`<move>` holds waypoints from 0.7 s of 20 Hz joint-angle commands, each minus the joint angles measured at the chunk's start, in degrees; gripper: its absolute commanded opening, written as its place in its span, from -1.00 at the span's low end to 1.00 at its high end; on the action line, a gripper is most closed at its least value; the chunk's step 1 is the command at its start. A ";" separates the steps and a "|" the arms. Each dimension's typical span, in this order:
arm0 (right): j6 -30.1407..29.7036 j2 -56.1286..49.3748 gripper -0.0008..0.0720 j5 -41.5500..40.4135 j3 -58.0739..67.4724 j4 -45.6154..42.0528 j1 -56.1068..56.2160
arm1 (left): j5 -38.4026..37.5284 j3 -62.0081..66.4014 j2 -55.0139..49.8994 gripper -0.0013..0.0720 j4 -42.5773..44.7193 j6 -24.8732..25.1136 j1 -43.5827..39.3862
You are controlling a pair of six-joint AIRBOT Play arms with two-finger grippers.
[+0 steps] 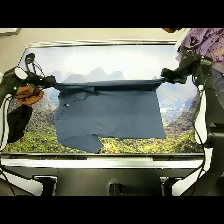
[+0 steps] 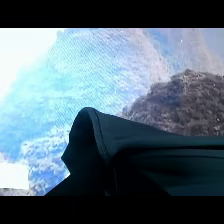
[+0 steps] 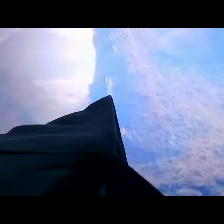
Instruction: Fold the clothes and pants, and hang the long-sleeved shirts on hangers.
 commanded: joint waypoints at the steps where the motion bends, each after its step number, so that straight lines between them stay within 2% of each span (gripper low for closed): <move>1: -0.31 -2.47 -0.91 0.46 0.00 0.79 0.07 | 1.97 1.55 -2.75 -0.93 -0.39 0.17 -0.70; 4: -0.31 -2.49 -0.90 -8.76 0.00 0.11 0.07 | -8.55 1.60 -2.40 -0.93 -0.39 0.11 -0.72; 8: -0.72 -2.49 -0.90 -19.65 -0.02 -1.73 0.07 | -21.70 1.60 -1.73 -0.93 2.12 -2.78 -0.74; 11: -0.72 -2.51 -0.90 -22.40 -0.09 -3.08 0.07 | -27.19 0.85 -1.79 -0.93 2.43 -3.10 -0.72; 14: -0.72 -3.34 -0.90 -23.65 -0.09 -2.86 0.07 | -28.24 -1.44 -1.90 -0.93 2.40 -3.08 -1.40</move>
